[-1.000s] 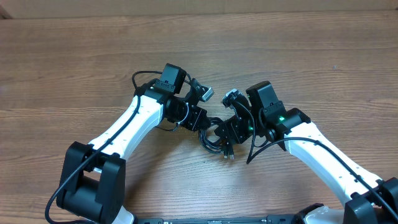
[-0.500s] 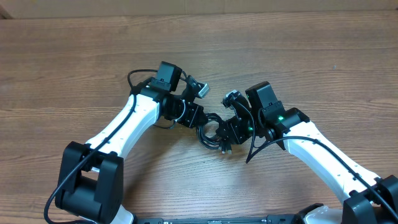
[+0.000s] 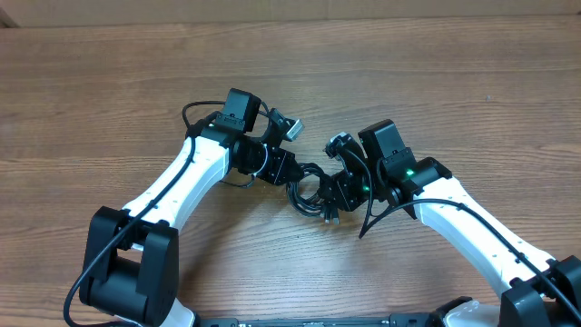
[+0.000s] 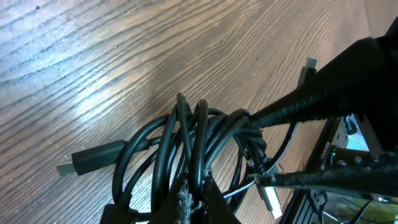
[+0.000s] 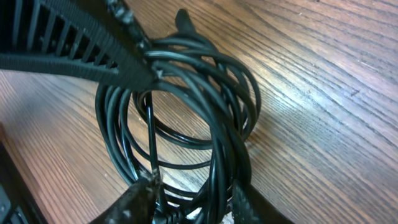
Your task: Untangle cables
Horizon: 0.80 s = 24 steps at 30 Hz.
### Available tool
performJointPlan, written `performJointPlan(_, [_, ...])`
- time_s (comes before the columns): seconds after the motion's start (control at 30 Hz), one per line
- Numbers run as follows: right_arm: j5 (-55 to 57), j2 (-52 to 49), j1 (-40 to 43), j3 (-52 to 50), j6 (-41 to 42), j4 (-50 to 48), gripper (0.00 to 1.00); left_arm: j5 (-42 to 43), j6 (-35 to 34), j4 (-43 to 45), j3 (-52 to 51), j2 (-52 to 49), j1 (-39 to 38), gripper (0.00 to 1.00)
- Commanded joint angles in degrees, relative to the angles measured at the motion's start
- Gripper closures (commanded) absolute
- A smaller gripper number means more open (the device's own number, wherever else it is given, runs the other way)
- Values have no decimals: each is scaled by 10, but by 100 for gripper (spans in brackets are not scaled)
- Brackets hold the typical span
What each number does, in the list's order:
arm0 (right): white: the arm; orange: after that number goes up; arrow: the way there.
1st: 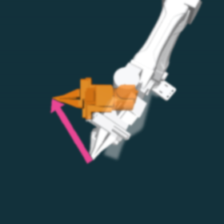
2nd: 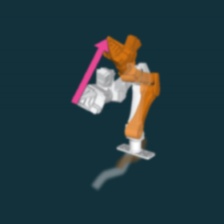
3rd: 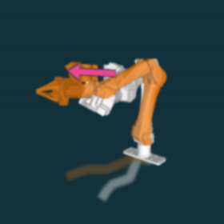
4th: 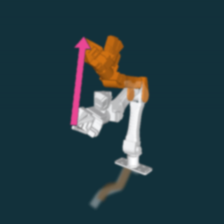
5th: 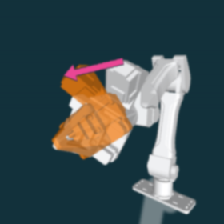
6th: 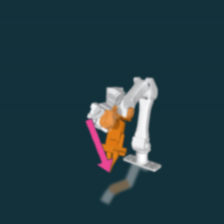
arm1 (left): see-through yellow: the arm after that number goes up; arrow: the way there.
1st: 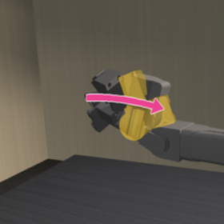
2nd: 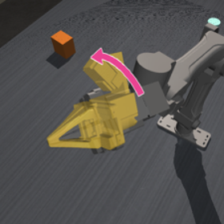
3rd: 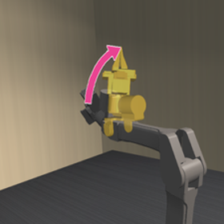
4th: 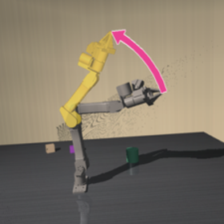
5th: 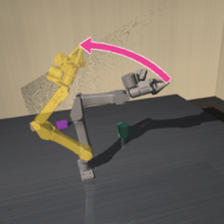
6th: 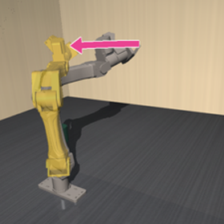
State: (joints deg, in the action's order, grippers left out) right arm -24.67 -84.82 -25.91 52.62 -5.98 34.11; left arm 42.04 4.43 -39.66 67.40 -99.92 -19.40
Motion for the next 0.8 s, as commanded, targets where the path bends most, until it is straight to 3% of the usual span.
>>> performJointPlan(0.0, [-4,-3,-2,10,2,3,67,28,-10,8,10,10,0,96])
performJointPlan(0.37, [26,-3,-2,10,2,23,92,46,-10,9,10,10,2,96])
performJointPlan(0.5, [29,-3,-2,10,3,24,96,45,-10,5,10,10,3,96])
performJointPlan(0.63, [100,-3,-2,10,77,25,96,38,-10,4,10,10,4,96])
performJointPlan(0.77, [248,-3,-2,10,205,43,96,24,-10,-9,10,10,14,96])
